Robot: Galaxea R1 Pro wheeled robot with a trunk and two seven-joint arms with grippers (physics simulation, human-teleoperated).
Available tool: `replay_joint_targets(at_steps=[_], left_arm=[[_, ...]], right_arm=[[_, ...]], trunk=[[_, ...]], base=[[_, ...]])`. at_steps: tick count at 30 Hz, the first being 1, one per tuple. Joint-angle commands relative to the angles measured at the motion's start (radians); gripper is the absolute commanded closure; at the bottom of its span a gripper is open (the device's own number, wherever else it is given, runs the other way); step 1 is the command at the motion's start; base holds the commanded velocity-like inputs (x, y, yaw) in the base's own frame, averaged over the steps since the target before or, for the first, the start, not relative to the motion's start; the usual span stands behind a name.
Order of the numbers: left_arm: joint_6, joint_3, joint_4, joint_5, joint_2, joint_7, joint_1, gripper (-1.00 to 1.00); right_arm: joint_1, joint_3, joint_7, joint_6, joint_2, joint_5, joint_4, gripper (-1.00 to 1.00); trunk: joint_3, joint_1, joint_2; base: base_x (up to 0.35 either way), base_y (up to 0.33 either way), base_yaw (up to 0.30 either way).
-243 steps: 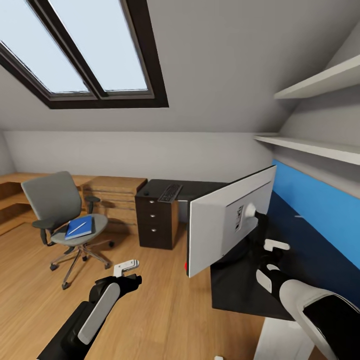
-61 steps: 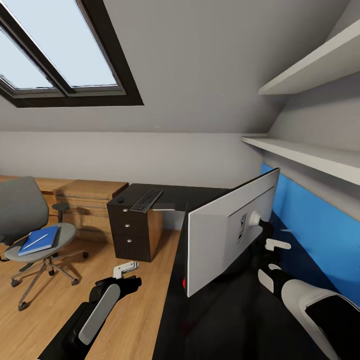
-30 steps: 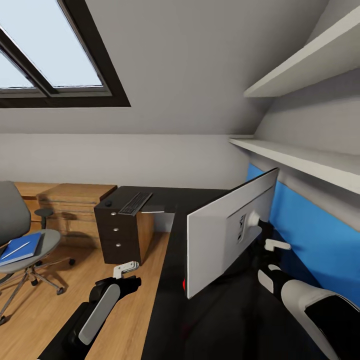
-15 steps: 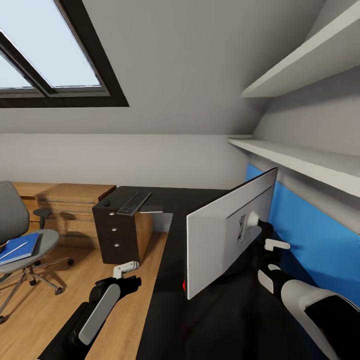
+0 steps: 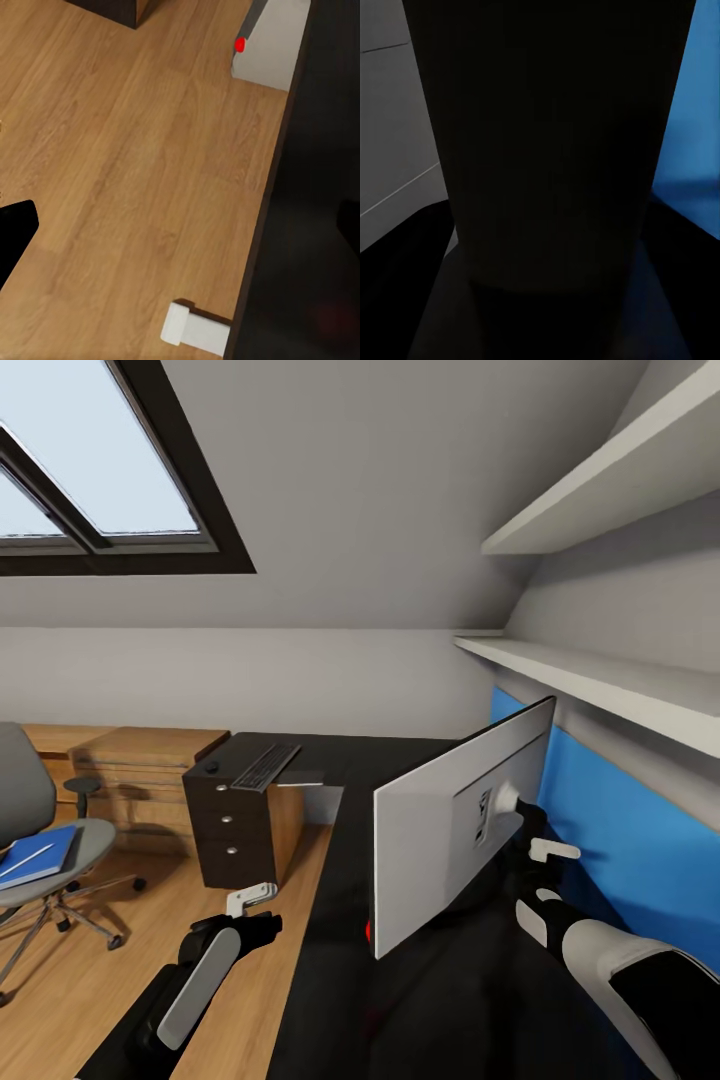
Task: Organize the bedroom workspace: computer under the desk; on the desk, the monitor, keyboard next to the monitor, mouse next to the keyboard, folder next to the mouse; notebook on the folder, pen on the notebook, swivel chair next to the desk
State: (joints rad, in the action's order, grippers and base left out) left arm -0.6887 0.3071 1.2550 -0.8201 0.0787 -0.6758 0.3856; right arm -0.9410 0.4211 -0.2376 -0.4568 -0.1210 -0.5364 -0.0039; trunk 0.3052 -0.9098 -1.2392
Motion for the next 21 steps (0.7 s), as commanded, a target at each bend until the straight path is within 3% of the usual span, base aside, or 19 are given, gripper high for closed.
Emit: replay_joint_targets(at_steps=[1,16,17,21], left_arm=[[0.000,0.003,0.001,-0.009,0.001,-0.012,0.001,-1.00],[0.000,0.002,0.001,-0.013,0.001,-0.010,0.001,-1.00],[0.000,0.002,0.001,-0.011,0.001,-0.010,0.001,-1.00],[0.000,0.002,0.001,-0.010,0.001,-0.010,0.001,-1.00]], right_arm=[[-0.001,0.038,-0.005,-0.005,0.000,-0.011,-0.001,1.00],[-0.001,0.039,-0.005,-0.005,0.000,-0.010,-0.001,1.00],[-0.001,0.039,-0.005,-0.006,0.000,-0.011,-0.001,-1.00],[-0.001,0.039,-0.005,-0.006,0.001,-0.010,-0.001,-1.00]], trunk=[[0.001,0.000,-0.001],[0.001,0.000,-0.001],[0.001,0.000,-0.001],[0.001,0.000,-0.001]], base=[[0.146,-0.100,0.000],[0.035,-0.016,0.000],[0.000,0.000,0.000],[0.000,0.000,0.000]])
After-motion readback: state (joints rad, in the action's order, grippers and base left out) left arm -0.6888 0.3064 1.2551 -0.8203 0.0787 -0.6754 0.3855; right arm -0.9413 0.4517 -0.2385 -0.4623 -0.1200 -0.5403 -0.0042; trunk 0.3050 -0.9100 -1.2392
